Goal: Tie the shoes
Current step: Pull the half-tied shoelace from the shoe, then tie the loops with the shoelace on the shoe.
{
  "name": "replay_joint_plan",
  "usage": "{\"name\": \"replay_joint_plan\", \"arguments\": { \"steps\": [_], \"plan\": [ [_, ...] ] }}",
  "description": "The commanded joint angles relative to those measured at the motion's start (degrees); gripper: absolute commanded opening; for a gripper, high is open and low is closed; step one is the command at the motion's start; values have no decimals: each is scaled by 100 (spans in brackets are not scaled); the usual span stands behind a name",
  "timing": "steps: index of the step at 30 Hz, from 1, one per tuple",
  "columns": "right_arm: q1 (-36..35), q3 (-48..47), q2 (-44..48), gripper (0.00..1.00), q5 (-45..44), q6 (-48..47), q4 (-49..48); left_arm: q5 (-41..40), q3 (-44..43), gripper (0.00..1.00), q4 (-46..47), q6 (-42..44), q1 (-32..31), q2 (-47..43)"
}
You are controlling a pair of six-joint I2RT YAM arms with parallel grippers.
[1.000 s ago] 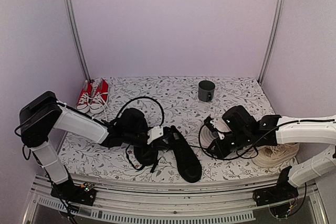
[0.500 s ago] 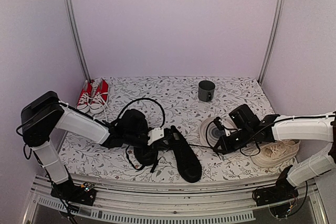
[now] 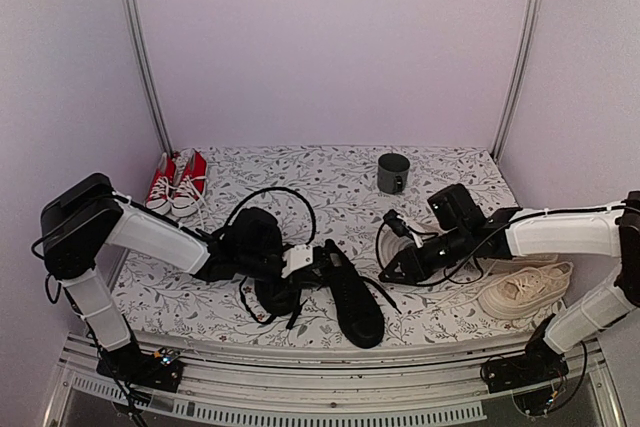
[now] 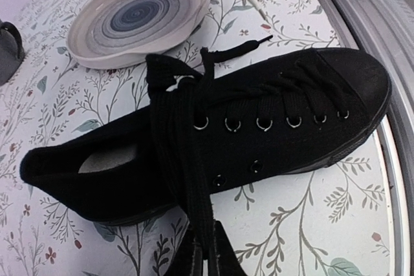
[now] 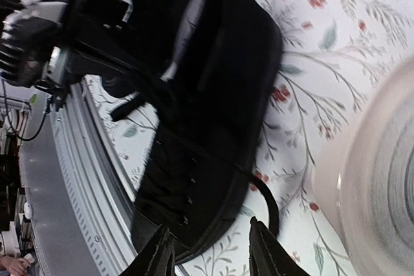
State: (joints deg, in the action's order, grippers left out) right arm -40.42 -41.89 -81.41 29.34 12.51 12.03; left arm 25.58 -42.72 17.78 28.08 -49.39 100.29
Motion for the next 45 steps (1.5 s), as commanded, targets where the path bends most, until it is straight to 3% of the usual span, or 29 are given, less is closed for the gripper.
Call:
{"name": "replay_joint_plan", "arguments": {
  "steps": [1,5,11,16,22,29,34,36,37,41,45],
  "plan": [
    [21,-704,-551,41,934,-556,-722,222,-47,7,102,208,-37,-173],
    [25,-1121,-1170,38,1310,-1006,-940,244,88,14,196,273,-37,-261],
    [54,-1408,-1743,35,1730,-1520,-918,399,-60,50,-87,353,-42,-330],
    [131,-1421,-1951,32,2068,-1580,-1113,629,-411,62,-261,384,-43,-253],
    [148,-1400,-2066,12,2194,-1607,-1216,774,-879,62,-250,330,-115,140],
    [177,-1383,-2166,18,2085,-1638,-1231,762,-1098,62,-376,491,-159,409],
    [178,-1427,-2330,32,2046,-1621,-1245,799,-1159,60,-388,462,-172,488],
    [184,-1397,-2343,33,2083,-1620,-1314,787,-1171,59,-373,440,-184,515],
    [180,-1395,-2344,31,2143,-1616,-1346,782,-1162,59,-372,436,-181,531],
    [182,-1391,-2284,9,2340,-1553,-1480,776,-1164,55,-355,428,-181,553],
    [184,-1340,-2164,2,2400,-1529,-1568,634,-1169,52,-259,356,-201,561]
  ]
}}
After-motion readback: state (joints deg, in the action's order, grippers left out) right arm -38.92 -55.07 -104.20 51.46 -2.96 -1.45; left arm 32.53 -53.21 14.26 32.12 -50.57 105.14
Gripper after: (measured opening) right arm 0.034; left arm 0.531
